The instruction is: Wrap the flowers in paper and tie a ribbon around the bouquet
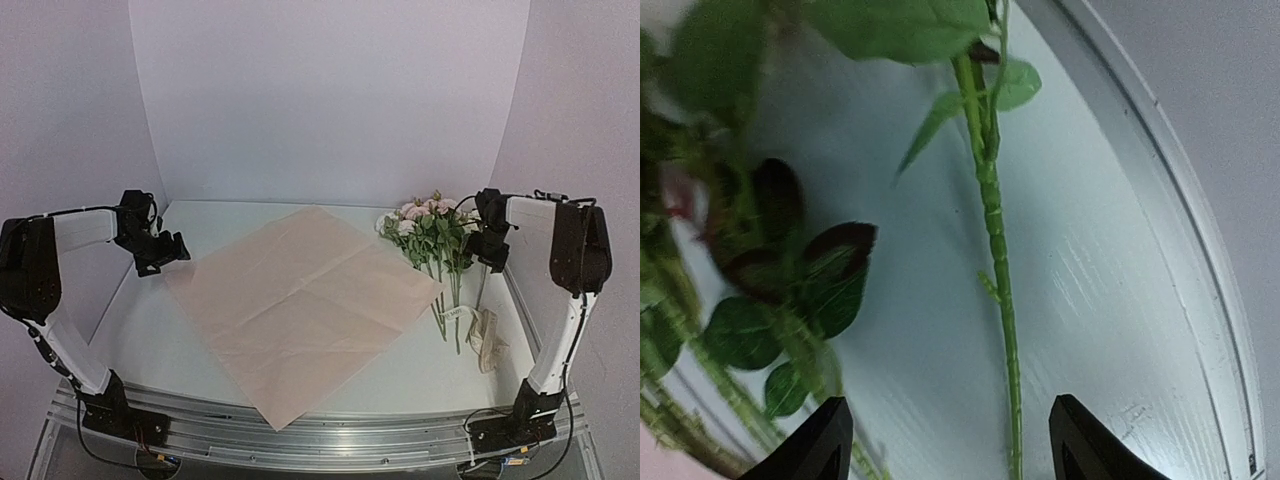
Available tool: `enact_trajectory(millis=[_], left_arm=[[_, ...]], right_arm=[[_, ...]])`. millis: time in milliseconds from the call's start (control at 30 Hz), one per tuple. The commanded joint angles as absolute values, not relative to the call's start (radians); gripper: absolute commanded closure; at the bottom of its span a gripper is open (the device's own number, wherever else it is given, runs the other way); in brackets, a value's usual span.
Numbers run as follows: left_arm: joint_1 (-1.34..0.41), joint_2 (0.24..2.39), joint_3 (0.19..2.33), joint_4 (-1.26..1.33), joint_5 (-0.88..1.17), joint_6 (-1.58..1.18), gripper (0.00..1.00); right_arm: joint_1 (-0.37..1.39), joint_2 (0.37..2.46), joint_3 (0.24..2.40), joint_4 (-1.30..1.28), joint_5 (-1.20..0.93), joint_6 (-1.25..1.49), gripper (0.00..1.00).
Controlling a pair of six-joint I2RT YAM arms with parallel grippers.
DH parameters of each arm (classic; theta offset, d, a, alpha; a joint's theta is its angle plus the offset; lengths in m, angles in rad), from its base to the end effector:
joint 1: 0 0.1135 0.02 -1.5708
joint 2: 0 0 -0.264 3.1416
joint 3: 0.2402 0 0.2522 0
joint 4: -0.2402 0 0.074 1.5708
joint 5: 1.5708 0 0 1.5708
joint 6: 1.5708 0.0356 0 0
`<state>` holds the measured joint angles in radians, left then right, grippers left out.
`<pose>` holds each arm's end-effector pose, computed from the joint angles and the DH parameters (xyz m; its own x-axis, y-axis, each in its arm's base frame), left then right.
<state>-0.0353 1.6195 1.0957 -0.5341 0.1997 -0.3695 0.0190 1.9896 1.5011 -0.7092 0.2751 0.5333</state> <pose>0.3280 -0.0187 0.2117 -0.8596 -0.3238 -0.3952 -0.1915 0.9213 -0.3384 0.4114 -0.0019 0.1919 -0.7607 0.4749 -0.4425 0.5428 0.8392 -0.0325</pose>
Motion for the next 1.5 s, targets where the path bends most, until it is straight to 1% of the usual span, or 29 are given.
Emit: enact_trajectory(millis=[0, 200, 300, 467, 500, 567, 800, 967, 1100, 1267, 1333, 1367, 1400, 1467], left_arm=[[-0.034, 1.584, 1.132, -0.557, 0.231, -0.403, 0.09], [-0.034, 1.574, 1.127, -0.519, 0.247, -0.401, 0.10], [-0.035, 1.580, 1.137, -0.516, 0.253, -0.405, 0.10], [-0.034, 1.594, 1.167, -0.510, 0.257, -0.410, 0.11], [-0.034, 1.595, 1.172, -0.506, 0.262, -0.409, 0.11], [-0.035, 1.594, 1.179, -0.495, 0.279, -0.400, 0.12], [-0.037, 1.555, 1.154, -0.399, 0.347, -0.328, 0.13], [-0.054, 1.524, 1.129, -0.329, 0.399, -0.285, 0.14], [-0.068, 1.507, 1.120, -0.291, 0.414, -0.249, 0.13], [-0.076, 1.487, 1.108, -0.250, 0.419, -0.209, 0.14], [-0.079, 1.478, 1.100, -0.229, 0.421, -0.191, 0.14], [-0.080, 1.473, 1.094, -0.218, 0.421, -0.184, 0.14], [-0.081, 1.469, 1.087, -0.206, 0.421, -0.180, 0.14], [-0.085, 1.460, 1.073, -0.192, 0.426, -0.172, 0.14]], right_arm=[[-0.037, 2.112, 1.585, -0.756, 0.255, 0.491, 0.35], [-0.070, 2.177, 1.577, -0.699, 0.209, 0.453, 0.45], [-0.085, 2.209, 1.559, -0.666, 0.165, 0.437, 0.61], [-0.093, 2.216, 1.547, -0.631, 0.142, 0.379, 0.97], [-0.092, 2.207, 1.557, -0.631, 0.155, 0.364, 1.00], [-0.091, 2.158, 1.582, -0.634, 0.214, 0.324, 1.00], [-0.063, 1.889, 1.694, -0.638, 0.477, 0.186, 1.00], [0.045, 1.764, 1.750, -0.597, 0.675, 0.043, 1.00], [0.120, 1.670, 1.777, -0.515, 0.766, -0.068, 1.00], [0.311, 1.615, 1.828, -0.386, 0.898, -0.290, 1.00], [0.414, 1.610, 1.862, -0.379, 0.898, -0.292, 1.00], [0.471, 1.605, 1.867, -0.379, 0.860, -0.259, 1.00], [0.523, 1.602, 1.866, -0.383, 0.815, -0.201, 1.00], [0.594, 1.617, 1.861, -0.407, 0.640, 0.009, 1.00]])
